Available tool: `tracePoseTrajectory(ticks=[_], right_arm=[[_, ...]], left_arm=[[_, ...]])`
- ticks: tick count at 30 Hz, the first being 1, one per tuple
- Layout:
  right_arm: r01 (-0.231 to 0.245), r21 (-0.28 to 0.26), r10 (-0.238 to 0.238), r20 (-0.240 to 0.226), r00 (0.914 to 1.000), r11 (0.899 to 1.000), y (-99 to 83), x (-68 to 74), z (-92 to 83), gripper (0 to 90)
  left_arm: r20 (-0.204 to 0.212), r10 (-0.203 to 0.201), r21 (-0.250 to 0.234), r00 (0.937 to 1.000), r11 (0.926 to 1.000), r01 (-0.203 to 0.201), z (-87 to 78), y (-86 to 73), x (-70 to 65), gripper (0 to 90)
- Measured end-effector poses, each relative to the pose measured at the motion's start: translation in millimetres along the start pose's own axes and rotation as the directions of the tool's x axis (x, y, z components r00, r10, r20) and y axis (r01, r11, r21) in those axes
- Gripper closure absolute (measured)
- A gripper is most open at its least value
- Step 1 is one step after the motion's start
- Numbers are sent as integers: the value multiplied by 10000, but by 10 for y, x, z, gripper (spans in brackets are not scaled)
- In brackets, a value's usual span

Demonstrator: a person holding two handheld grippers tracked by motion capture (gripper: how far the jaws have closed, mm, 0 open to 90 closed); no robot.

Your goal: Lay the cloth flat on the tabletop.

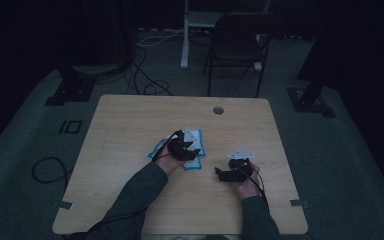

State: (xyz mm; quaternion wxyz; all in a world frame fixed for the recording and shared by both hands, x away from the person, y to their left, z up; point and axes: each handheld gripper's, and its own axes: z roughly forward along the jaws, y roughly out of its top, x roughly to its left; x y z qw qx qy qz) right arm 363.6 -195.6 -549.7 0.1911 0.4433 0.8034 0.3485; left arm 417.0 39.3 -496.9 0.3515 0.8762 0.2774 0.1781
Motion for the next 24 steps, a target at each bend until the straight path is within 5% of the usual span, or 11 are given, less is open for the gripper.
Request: tracePoseTrajectory(ticks=[7, 14, 17, 20, 24], right_arm=[[-2, 5, 2, -1, 10000, 10000, 0, 0, 0, 151], [-12, 9, 12, -9, 10000, 10000, 0, 0, 0, 151], [-11, 10, 11, -10, 10000, 10000, 0, 0, 0, 151], [-9, -1, 9, -12, 10000, 10000, 0, 0, 0, 151], [-2, 3, 2, -19, 10000, 10000, 1, -1, 0, 151]], left_arm=[[53, 500, 653, 9987, 9966, -503, 215, 18, -71, 482], [-546, 1377, 1474, 9890, 9807, -1284, 364, 26, -114, 496], [-996, 1348, 1679, 9858, 9788, -1169, 394, 32, -95, 625], [-966, 1006, 1475, 9902, 9853, -857, 352, 49, -46, 784], [-837, 795, 1289, 9933, 9893, -683, 284, 82, 12, 846]])
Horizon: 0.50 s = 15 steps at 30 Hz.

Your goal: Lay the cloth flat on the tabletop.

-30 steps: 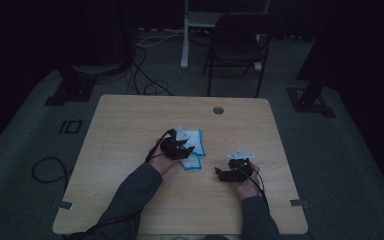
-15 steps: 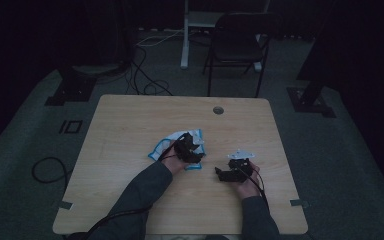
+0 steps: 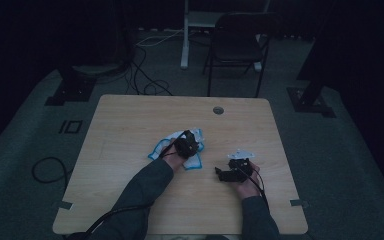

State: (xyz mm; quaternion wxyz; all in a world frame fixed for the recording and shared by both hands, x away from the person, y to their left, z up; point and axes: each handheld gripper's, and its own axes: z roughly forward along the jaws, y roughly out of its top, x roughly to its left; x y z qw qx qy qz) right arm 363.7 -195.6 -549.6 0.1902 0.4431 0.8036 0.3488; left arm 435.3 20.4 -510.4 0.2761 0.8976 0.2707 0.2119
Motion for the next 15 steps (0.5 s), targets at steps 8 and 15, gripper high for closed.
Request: tracePoseTrajectory(ticks=[8, 15], right_arm=[[-54, -22, 54, 16, 10000, 10000, -8, 7, -16, 196], [-257, -42, 257, 4, 9997, 9997, 28, 35, -83, 423]], left_arm=[[306, -1017, -900, 9943, 9905, 1041, -219, 48, 206, 849], [412, -1510, -1222, 9877, 9803, 1550, -335, 25, 334, 852]])
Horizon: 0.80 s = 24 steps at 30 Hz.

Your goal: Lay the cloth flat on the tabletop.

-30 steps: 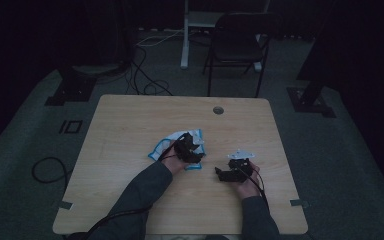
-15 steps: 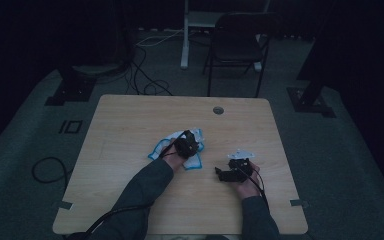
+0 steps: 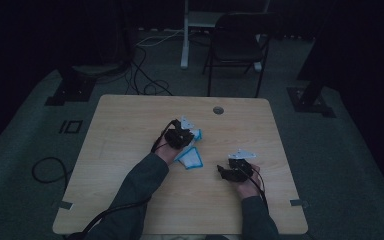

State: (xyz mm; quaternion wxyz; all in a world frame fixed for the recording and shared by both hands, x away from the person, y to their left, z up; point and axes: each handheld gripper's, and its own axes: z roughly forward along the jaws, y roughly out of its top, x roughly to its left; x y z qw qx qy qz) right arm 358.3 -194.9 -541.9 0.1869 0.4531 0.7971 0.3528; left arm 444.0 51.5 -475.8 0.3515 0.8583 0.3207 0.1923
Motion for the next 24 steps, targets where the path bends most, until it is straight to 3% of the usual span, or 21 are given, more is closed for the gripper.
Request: tracePoseTrajectory(ticks=[6, 14, 18, 22, 24], right_arm=[[39, -418, -61, -520, 9986, 9991, 128, 134, 11, 502], [-508, -589, 426, -1328, 9902, 9970, 300, 341, 215, 566], [-380, -456, 320, -1271, 9914, 9982, 356, 454, 335, 562], [293, -61, -297, -736, 9968, 9996, 366, 561, 425, 577], [566, 56, -562, -539, 9970, 9984, 381, 593, 427, 634]], left_arm=[[-122, -270, -194, 9996, 9995, 267, -75, 7, 91, 857], [-454, -734, -439, 9963, 9965, 714, -225, -7, 306, 857], [-627, -1076, -607, 9922, 9927, 1038, -309, -30, 431, 858], [-812, -1373, -696, 9872, 9888, 1318, -377, -62, 550, 859], [-906, -1573, -787, 9834, 9855, 1504, -403, -84, 604, 859]])
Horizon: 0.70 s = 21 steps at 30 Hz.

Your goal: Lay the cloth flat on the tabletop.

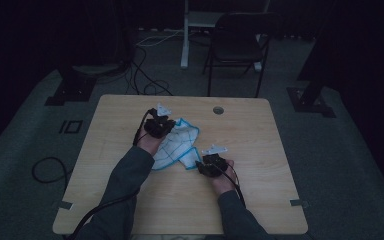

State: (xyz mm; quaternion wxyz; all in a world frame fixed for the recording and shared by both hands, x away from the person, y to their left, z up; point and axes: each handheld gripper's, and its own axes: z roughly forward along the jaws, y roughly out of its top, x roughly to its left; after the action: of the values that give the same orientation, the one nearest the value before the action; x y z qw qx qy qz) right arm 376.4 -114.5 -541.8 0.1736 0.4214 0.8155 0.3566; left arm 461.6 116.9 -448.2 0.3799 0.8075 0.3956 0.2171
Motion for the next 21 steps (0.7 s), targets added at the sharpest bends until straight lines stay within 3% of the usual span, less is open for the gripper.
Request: tracePoseTrajectory(ticks=[5, 7, 10, 16, 21], right_arm=[[333, 228, -333, -1, 9994, 9992, 41, 46, 6, 859], [468, 297, -476, 274, 9985, 9985, 44, 35, -3, 872], [224, 204, -231, 350, 9991, 9995, 38, -38, -52, 878], [101, -338, -81, 592, 9982, 9994, 90, -155, -224, 881], [181, -778, -119, 795, 9968, 9968, 146, -206, -380, 881]], left_arm=[[-266, -490, -75, 9984, 9988, 488, -75, -45, 169, 859], [-354, -626, -95, 9974, 9980, 623, -109, -71, 232, 859], [-482, -997, -130, 9938, 9950, 992, -156, -139, 363, 859], [-674, -1565, -115, 9854, 9877, 1560, -199, -270, 526, 859], [-897, -2141, 12, 9727, 9766, 2150, -247, -480, 695, 860]])
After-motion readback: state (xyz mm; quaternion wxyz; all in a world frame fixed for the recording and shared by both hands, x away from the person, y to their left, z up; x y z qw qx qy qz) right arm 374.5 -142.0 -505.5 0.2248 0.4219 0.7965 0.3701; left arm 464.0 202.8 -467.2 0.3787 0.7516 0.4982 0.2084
